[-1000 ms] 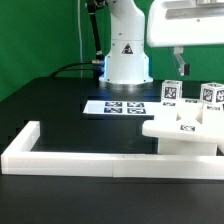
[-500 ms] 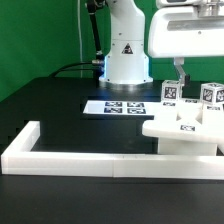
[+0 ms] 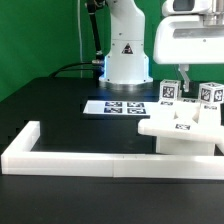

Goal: Assemble chair

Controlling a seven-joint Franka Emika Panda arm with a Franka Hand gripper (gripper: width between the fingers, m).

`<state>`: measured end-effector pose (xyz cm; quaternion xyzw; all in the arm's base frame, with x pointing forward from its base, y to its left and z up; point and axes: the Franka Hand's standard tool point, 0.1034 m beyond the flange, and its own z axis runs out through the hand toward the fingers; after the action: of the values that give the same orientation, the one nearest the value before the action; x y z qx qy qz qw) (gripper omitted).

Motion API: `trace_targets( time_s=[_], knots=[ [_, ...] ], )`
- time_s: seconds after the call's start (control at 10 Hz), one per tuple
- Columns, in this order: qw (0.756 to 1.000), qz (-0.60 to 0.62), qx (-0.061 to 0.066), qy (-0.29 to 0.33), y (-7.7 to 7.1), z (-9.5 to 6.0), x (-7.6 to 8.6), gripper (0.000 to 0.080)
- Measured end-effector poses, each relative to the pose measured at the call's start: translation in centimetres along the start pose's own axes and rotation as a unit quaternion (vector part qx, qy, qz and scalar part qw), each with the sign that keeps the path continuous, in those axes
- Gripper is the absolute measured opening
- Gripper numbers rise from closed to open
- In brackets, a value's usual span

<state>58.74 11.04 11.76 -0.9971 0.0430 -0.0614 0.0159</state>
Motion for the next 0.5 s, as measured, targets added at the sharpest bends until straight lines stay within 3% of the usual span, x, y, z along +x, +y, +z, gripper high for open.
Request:
trace_targets(
  time_s=[0.2,0.4,0.5],
  knots=[
    [1.0,0.001,0.0,0.0,0.04,0.02,-0.02,0.0649],
    [1.0,0.002,0.0,0.0,0.08,0.01,0.01,0.0399],
    [1.0,0.002,0.0,0.0,0.09,0.0,0.01,0.0399]
  ],
)
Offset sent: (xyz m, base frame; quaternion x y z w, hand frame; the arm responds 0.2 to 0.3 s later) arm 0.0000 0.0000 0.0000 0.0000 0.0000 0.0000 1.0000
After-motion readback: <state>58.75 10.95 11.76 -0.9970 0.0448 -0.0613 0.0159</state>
